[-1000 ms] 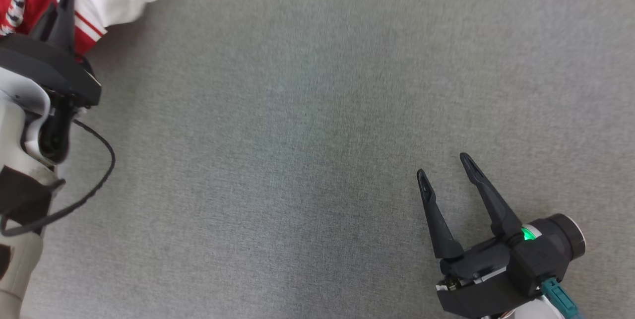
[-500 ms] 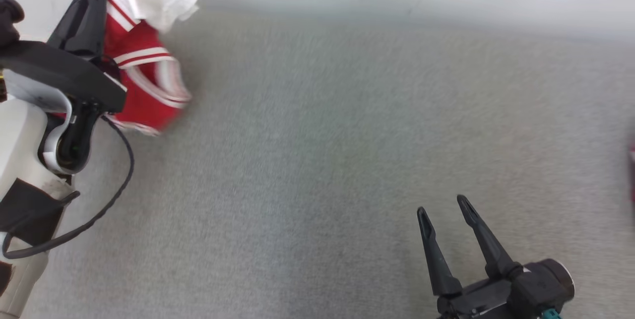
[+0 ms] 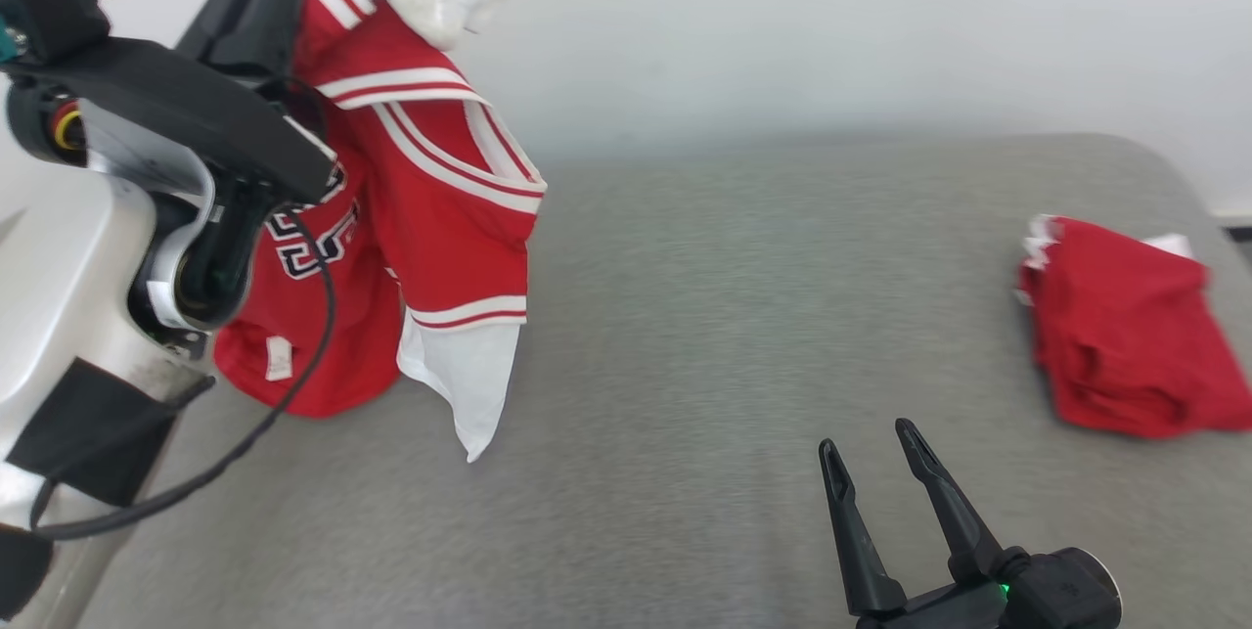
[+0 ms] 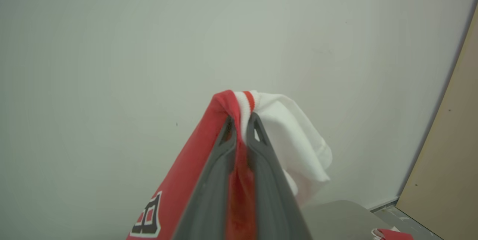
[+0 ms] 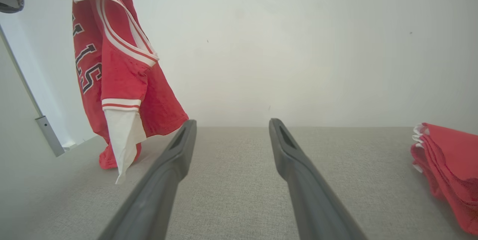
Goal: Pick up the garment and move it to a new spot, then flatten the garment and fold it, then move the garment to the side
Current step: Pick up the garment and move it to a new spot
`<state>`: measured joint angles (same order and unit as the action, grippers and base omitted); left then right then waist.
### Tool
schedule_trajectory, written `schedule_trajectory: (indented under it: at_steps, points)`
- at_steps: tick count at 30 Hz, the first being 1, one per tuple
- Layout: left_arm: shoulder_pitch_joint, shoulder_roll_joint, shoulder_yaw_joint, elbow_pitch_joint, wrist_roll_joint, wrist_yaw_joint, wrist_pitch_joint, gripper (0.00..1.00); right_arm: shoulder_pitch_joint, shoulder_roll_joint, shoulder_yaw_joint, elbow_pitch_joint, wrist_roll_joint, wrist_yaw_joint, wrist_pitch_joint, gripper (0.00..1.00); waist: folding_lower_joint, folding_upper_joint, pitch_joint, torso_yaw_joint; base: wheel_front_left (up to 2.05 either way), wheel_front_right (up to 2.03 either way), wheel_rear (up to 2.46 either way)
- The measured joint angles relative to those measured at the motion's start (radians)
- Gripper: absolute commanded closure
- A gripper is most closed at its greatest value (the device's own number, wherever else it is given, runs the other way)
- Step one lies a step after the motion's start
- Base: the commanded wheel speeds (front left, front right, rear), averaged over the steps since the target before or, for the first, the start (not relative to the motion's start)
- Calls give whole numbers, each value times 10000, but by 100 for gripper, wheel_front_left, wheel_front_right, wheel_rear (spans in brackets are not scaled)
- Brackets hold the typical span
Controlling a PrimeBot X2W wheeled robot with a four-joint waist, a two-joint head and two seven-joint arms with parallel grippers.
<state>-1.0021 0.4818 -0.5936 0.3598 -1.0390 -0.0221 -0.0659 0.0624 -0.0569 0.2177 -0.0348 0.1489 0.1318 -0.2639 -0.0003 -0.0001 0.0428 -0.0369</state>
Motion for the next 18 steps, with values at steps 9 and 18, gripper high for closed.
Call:
schedule_trajectory:
  at_steps: [9, 18]
  points:
    - [691, -117, -253, -746, -282, 777, 815, 100, 68, 38, 54, -50, 96, 0, 0, 0, 2, 0, -328, -1636, 0, 0, 0]
    - [1563, -568, -823, 174, -366, 1141, 1068, 100, 53, 42, 201, -230, 180, 0, -2, 0, 2, 1, -138, -3115, 0, 0, 0]
